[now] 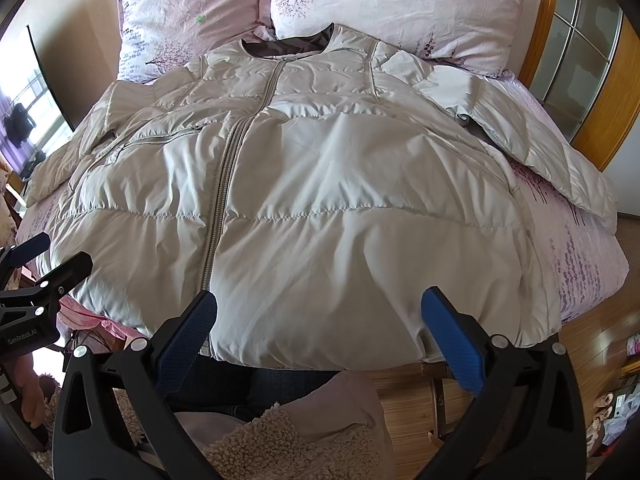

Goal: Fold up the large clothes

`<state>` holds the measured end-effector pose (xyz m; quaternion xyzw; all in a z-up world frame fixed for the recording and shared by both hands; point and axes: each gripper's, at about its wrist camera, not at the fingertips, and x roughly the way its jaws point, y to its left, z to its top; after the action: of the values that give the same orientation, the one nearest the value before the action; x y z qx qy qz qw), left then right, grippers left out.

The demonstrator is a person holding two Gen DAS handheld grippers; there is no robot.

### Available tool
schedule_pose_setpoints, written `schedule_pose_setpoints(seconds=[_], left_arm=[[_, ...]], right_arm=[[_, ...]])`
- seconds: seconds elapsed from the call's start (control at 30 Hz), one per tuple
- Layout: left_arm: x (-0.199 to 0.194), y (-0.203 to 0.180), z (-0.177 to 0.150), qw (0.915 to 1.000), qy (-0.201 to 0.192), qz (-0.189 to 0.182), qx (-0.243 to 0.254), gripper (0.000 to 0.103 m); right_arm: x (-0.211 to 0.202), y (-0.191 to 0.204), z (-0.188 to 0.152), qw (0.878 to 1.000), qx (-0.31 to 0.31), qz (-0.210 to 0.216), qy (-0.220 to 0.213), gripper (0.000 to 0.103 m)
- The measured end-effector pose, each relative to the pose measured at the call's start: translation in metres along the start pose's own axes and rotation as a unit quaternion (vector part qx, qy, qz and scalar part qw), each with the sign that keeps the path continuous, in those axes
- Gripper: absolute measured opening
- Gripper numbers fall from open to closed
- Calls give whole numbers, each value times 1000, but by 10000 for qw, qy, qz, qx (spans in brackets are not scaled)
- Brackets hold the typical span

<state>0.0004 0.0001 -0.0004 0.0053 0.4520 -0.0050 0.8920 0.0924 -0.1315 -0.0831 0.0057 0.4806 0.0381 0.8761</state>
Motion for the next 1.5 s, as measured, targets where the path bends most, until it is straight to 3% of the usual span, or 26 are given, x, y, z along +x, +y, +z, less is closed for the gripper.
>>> schedule_pose_setpoints(seconds=[0.67, 1.13, 1.3, 1.43, 1.5], left_arm=[[0, 0, 0, 10000, 1, 0, -3, 101], [10, 2, 9, 10000, 44, 7, -6, 101], [20, 8, 13, 9999, 124, -2, -71, 101], [24, 14, 22, 9998, 136, -72, -130, 101], [26, 15, 26, 9997, 131, -149, -127, 101]], right_arm=[[1, 1, 1, 10000, 37, 34, 6, 102], [7, -6, 9, 9992, 271, 277, 22, 102], [5, -28, 19, 9957, 586, 623, -362, 102], [-1, -73, 31, 9825, 1199, 1035, -982, 102], [-3, -103, 37, 9744, 1689, 904, -1177, 102]])
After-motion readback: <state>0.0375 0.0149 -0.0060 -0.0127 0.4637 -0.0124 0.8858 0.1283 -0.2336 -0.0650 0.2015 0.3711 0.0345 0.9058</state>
